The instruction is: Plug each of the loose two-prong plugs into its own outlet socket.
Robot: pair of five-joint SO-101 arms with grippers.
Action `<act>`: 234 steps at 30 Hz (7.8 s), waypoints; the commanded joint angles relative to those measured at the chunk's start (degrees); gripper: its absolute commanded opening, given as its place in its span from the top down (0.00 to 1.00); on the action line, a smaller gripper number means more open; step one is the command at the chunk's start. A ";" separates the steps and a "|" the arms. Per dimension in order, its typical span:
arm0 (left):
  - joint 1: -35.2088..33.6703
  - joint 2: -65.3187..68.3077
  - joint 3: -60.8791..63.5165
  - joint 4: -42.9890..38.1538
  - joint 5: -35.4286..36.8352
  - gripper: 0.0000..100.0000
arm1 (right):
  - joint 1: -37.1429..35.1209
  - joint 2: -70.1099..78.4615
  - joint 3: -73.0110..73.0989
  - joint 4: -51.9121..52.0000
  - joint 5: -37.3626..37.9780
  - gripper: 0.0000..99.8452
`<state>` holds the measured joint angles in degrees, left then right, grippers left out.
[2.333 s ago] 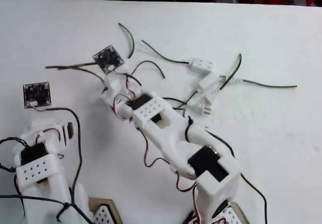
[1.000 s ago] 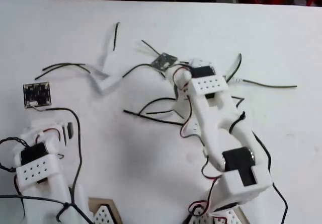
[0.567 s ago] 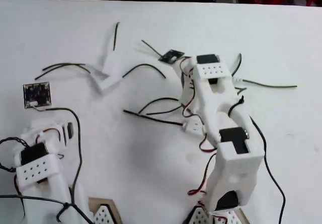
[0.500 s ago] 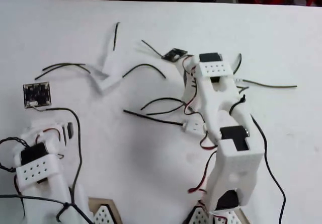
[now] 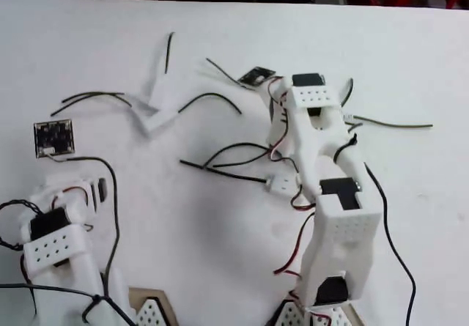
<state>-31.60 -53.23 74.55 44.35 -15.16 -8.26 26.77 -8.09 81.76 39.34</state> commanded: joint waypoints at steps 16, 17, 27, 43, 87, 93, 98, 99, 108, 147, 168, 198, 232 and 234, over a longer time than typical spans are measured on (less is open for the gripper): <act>-0.13 -1.36 -1.41 -1.32 0.18 0.76 | 0.92 4.35 -2.37 4.88 0.35 0.84; -0.13 -1.36 -1.41 -1.32 0.18 0.76 | 0.84 4.88 -2.37 4.35 0.35 0.84; -0.13 -1.36 -1.32 -1.32 0.18 0.76 | 0.57 -1.45 -2.20 1.80 0.35 0.98; -0.13 -1.27 -1.32 -1.32 0.18 0.76 | -9.36 3.47 -2.29 -1.01 -8.70 0.97; -0.13 -1.27 -1.32 -1.32 0.18 0.76 | -10.42 -7.43 -7.38 11.56 -15.82 0.98; -0.04 -1.27 -1.32 -1.32 0.18 0.76 | -11.21 -20.00 -1.14 12.44 -20.31 0.98; 1.80 -1.27 -1.32 -1.05 0.18 0.76 | -13.93 -33.45 12.84 4.88 -22.59 0.98; 2.24 -1.27 -1.32 -1.05 0.18 0.76 | -14.64 -36.35 15.91 2.68 -22.95 0.98; 3.21 -1.63 -1.58 -1.32 0.53 0.76 | -21.49 -56.75 41.93 -22.64 -28.22 0.98; 38.99 -2.59 -7.21 -13.89 15.03 0.76 | -35.03 -85.23 73.23 -49.98 -43.08 0.98; 45.05 -28.09 -0.18 0.26 9.32 0.76 | -33.54 -85.32 74.90 -49.63 -43.08 0.98; 62.81 20.18 -25.32 -0.88 -23.82 0.72 | 15.43 -85.23 73.67 -68.79 -67.52 0.98; 74.42 68.53 -57.14 -5.36 -30.77 0.72 | 15.43 -85.23 73.67 -68.88 -67.08 0.98; 74.33 68.70 -57.14 -5.36 -30.77 0.72 | 15.43 -85.23 73.67 -68.88 -67.08 0.98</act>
<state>42.33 15.69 19.60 39.96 -45.14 6.77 -57.63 67.69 14.24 -27.82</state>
